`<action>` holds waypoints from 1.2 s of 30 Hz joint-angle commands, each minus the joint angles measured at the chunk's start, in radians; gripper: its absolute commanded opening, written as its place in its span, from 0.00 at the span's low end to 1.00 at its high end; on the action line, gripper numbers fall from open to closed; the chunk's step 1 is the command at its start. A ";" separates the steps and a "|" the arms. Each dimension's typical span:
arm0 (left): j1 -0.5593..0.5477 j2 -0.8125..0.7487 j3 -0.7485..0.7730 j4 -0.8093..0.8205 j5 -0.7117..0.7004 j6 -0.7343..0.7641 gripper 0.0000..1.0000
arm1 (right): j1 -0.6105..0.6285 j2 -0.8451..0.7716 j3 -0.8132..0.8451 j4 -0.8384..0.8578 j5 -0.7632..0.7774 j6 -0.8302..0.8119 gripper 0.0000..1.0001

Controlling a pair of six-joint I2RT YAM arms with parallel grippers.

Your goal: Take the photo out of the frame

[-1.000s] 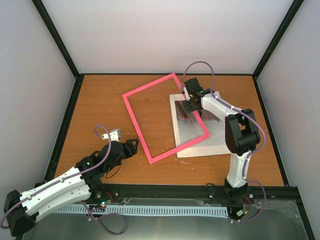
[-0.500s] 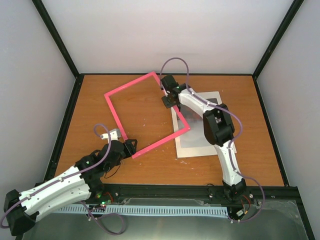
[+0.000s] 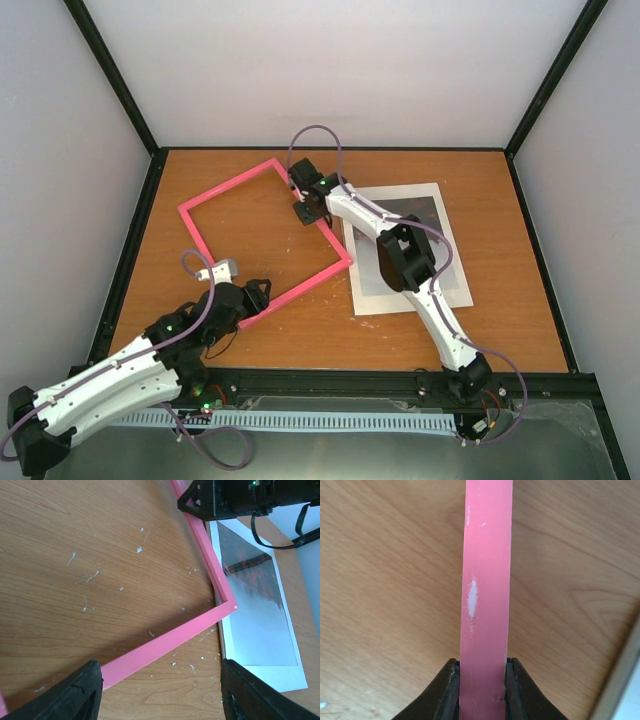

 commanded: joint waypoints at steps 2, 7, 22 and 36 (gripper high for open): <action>-0.005 -0.024 0.011 -0.017 -0.015 -0.017 0.64 | 0.031 0.050 0.071 0.023 -0.036 0.028 0.03; -0.005 -0.026 0.004 -0.017 -0.012 -0.020 0.64 | 0.050 0.097 0.108 0.025 -0.042 0.035 0.03; -0.005 -0.008 -0.007 0.007 -0.013 0.011 0.65 | 0.011 -0.067 0.001 0.011 -0.015 -0.027 0.43; -0.003 0.092 0.074 0.150 -0.040 0.317 1.00 | -0.315 -0.819 -0.880 0.158 -0.200 -0.209 0.53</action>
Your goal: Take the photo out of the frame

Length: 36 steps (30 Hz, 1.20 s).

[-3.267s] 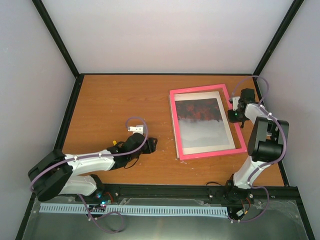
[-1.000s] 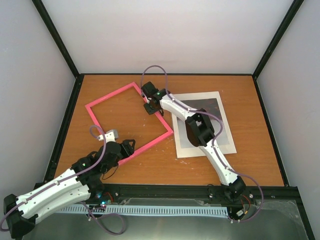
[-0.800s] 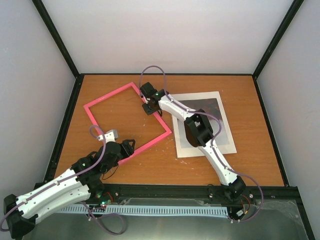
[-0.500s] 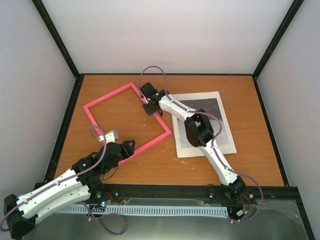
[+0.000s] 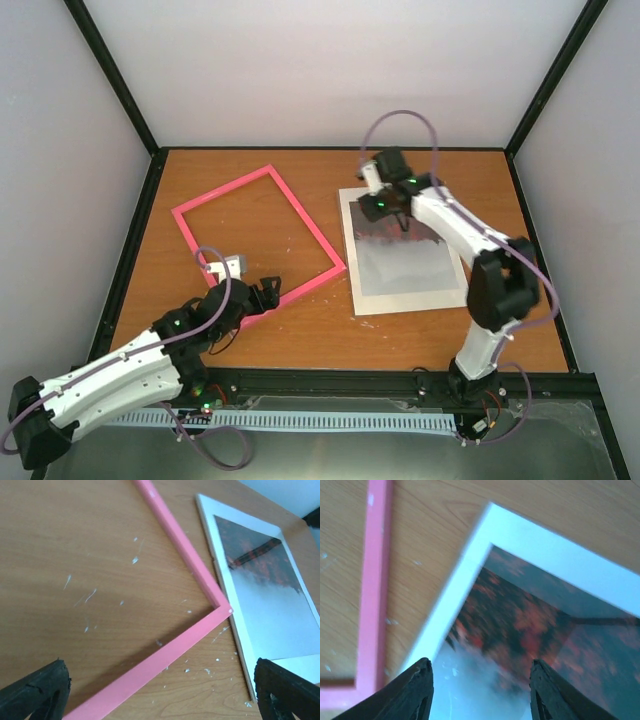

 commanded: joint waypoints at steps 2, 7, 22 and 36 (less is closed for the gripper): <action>-0.002 0.061 0.072 0.204 -0.020 0.262 1.00 | -0.241 -0.245 -0.295 0.034 -0.129 -0.118 0.53; 0.003 0.228 0.104 0.449 -0.056 0.352 1.00 | -0.518 -0.448 -0.507 0.035 -0.199 -0.277 0.62; 0.124 1.059 0.715 0.384 0.403 0.274 0.68 | -0.855 -0.462 -0.690 0.006 -0.389 -0.520 0.72; 0.146 1.385 1.042 0.110 0.447 0.157 0.72 | -0.856 -0.339 -0.686 0.097 -0.368 -0.443 0.69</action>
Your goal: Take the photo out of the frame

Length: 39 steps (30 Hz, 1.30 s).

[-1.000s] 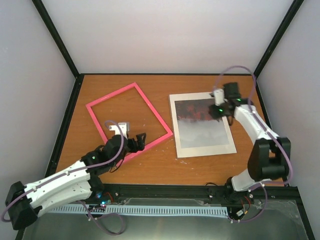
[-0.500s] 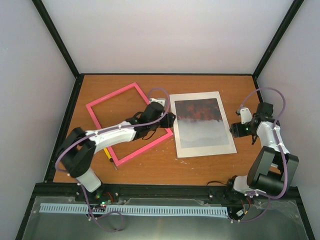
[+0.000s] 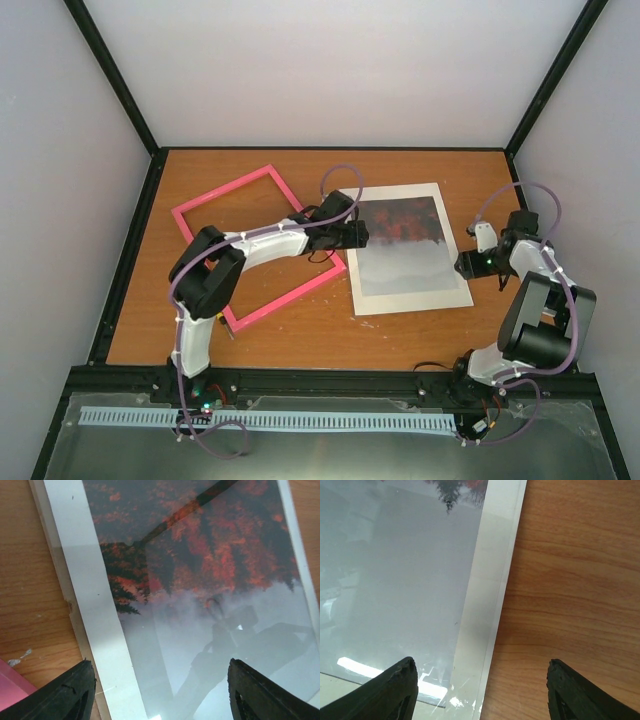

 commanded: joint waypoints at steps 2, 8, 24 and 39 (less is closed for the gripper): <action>0.019 0.082 0.109 -0.130 0.012 -0.036 0.73 | -0.004 0.039 0.009 0.032 -0.023 0.031 0.69; 0.029 0.182 0.223 -0.215 0.020 -0.021 0.76 | -0.004 0.016 -0.004 0.051 -0.021 0.058 0.69; 0.041 0.240 0.298 -0.217 0.078 -0.004 0.77 | -0.004 0.041 -0.012 0.059 -0.051 0.092 0.68; 0.032 0.191 0.300 -0.141 0.137 -0.008 0.74 | -0.004 0.064 -0.019 0.061 -0.060 0.091 0.68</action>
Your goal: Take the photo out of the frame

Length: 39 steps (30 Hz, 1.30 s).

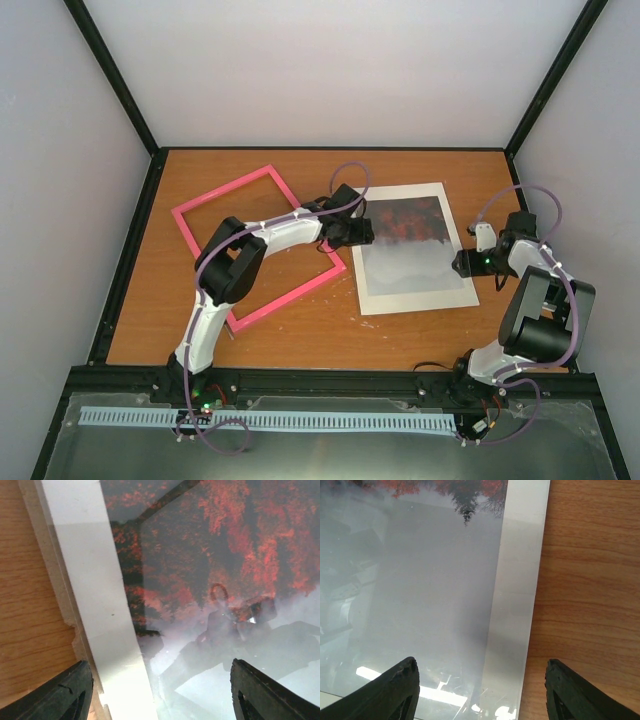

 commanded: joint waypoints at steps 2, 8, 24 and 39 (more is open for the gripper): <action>-0.004 -0.042 0.037 0.055 0.036 0.008 0.74 | -0.004 0.015 -0.007 0.011 -0.024 0.004 0.67; -0.009 -0.030 0.046 0.070 0.045 0.009 0.74 | -0.004 0.017 -0.007 0.010 -0.016 0.004 0.67; -0.027 -0.037 0.034 0.124 0.072 0.083 0.73 | -0.001 -0.131 0.054 -0.075 -0.001 0.008 0.68; 0.013 -0.067 0.045 -0.022 -0.082 0.110 0.75 | 0.062 -0.246 -0.005 -0.061 -0.098 0.041 0.66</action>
